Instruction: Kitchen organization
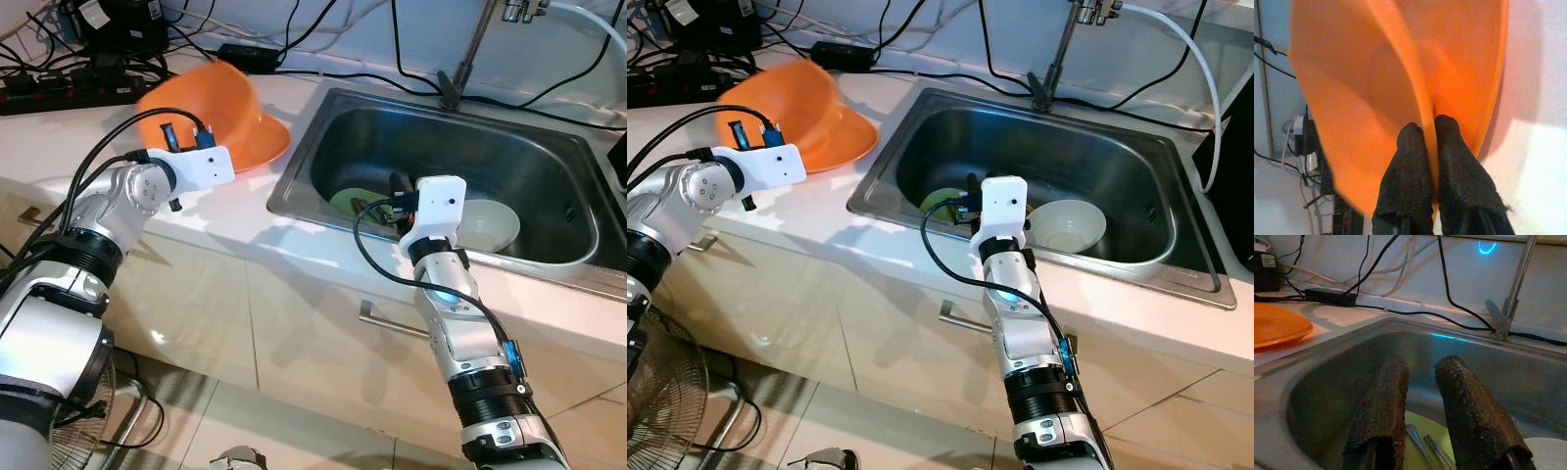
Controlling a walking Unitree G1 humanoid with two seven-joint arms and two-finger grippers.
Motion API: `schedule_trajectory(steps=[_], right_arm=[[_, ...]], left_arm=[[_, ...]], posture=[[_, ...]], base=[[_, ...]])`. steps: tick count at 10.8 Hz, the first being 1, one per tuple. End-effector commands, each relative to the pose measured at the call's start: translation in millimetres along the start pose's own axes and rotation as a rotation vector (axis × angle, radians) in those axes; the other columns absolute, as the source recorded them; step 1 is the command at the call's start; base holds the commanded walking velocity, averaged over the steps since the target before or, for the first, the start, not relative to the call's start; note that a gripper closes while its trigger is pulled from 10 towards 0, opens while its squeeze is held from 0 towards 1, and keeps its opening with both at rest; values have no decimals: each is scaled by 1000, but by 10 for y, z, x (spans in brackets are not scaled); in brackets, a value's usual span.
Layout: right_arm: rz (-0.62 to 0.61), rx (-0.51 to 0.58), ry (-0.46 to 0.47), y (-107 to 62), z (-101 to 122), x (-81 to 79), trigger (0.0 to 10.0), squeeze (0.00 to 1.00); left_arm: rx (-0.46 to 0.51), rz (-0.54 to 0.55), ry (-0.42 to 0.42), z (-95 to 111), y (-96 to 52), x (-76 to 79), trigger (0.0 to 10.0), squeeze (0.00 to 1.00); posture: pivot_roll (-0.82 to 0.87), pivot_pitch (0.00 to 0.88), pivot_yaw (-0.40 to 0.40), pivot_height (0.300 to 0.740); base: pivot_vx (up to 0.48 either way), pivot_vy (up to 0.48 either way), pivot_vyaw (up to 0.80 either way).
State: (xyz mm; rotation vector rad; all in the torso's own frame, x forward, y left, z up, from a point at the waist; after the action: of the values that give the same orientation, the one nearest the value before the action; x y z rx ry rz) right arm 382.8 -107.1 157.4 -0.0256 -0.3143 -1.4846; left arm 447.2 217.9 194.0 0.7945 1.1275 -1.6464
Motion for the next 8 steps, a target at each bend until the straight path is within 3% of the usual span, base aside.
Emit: schedule_trajectory(steps=[1,3,7,8], right_arm=[[-15,-1,2,20,18,41,10000,0],[-12,0,3,14,19,33,10000,0],[-9,-2,7,14,16,13,10000,0],[-11,-2,7,14,14,17,10000,0]], left_arm=[[17,17,15,57,6,-20,0,0],[45,81,28,132,-8,-106,0,0],[204,304,38,562,-137,-435,0,0],[295,336,42,758,-191,-432,10000,0]], posture=[[77,25,-35,740],[80,26,-39,740],[80,24,-38,740],[80,23,-38,740]], base=[[0,0,0],[0,0,0],[0,0,0],[0,0,0]])
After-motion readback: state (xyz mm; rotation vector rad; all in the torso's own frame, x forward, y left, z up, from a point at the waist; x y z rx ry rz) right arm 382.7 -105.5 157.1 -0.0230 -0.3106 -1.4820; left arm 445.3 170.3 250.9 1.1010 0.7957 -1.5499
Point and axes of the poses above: a point about 5 cm out from each wrist's last joint towards the gripper, its own y axis pointing out of the wrist towards the gripper, its own z axis along the axis of the wrist's last joint, x = y × z, the point moved 5 cm from there along y, pointing out of the wrist towards the gripper, and after that the axes turned 10 degrees about -y, right-handed, at the moved point
